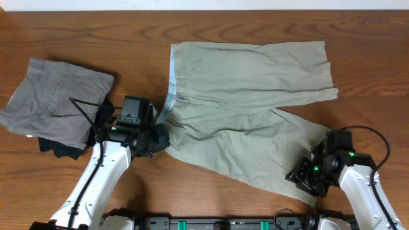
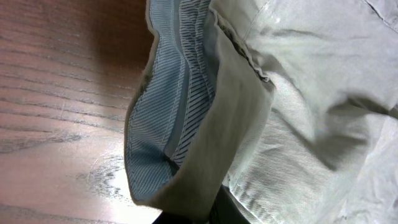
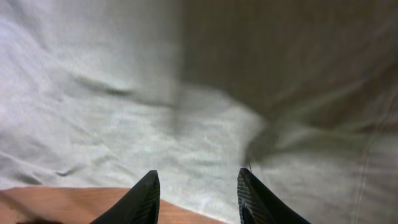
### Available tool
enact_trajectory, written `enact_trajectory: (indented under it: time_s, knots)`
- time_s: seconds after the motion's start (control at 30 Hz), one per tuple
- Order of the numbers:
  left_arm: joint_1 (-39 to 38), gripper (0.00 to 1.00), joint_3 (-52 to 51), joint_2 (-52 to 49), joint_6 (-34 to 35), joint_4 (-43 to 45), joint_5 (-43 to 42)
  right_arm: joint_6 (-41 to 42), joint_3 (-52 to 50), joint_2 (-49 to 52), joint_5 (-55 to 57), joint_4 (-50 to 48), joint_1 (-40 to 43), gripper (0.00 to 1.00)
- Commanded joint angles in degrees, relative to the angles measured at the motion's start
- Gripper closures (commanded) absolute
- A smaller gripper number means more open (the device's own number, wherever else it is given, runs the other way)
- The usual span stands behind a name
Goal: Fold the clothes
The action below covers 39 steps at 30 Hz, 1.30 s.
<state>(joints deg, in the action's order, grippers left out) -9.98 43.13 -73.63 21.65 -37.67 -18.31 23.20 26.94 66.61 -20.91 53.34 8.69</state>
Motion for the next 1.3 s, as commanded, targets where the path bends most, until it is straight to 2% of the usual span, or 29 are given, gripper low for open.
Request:
enact_trajectory:
  time_s: [0.0, 0.1, 0.27, 0.53, 0.77, 1.03, 1.13, 1.27]
  knots:
    - [-0.1, 0.93, -0.2, -0.2, 0.1, 0.0, -0.5, 2.7, 0.9, -0.3, 0.9, 0.5, -0.5, 0.61]
    - [-0.1, 0.93, -0.2, -0.2, 0.1, 0.0, -0.5, 9.6, 0.9, -0.3, 4.2, -1.4, -0.5, 0.59]
    - [-0.3, 0.93, -0.2, -0.2, 0.2, 0.0, -0.8, 9.6, 0.9, 0.2, 6.6, -4.8, -0.5, 0.57]
    - [-5.2, 0.93, -0.2, -2.5, 0.2, 3.0, -0.5, 9.5, 0.7, 5.8, 6.6, -9.7, -0.5, 0.57]
    - [-6.0, 0.94, -0.2, -7.1, 0.1, 7.1, 1.4, 9.6, 0.7, 13.0, 10.4, -20.4, -0.3, 0.54]
    - [-6.0, 0.94, -0.2, -11.3, 0.1, 16.3, 1.4, 7.7, 3.1, 21.8, 11.9, -32.3, 2.4, 0.50]
    - [-6.0, 0.93, -0.2, -11.3, 0.1, 21.0, 1.4, 4.7, 7.5, 23.3, 11.6, -30.6, 3.8, 0.50]
    - [-6.0, 0.94, -0.2, -11.3, 0.1, 26.0, 1.4, 0.3, 16.1, 23.3, 11.7, -19.4, 4.1, 0.51]
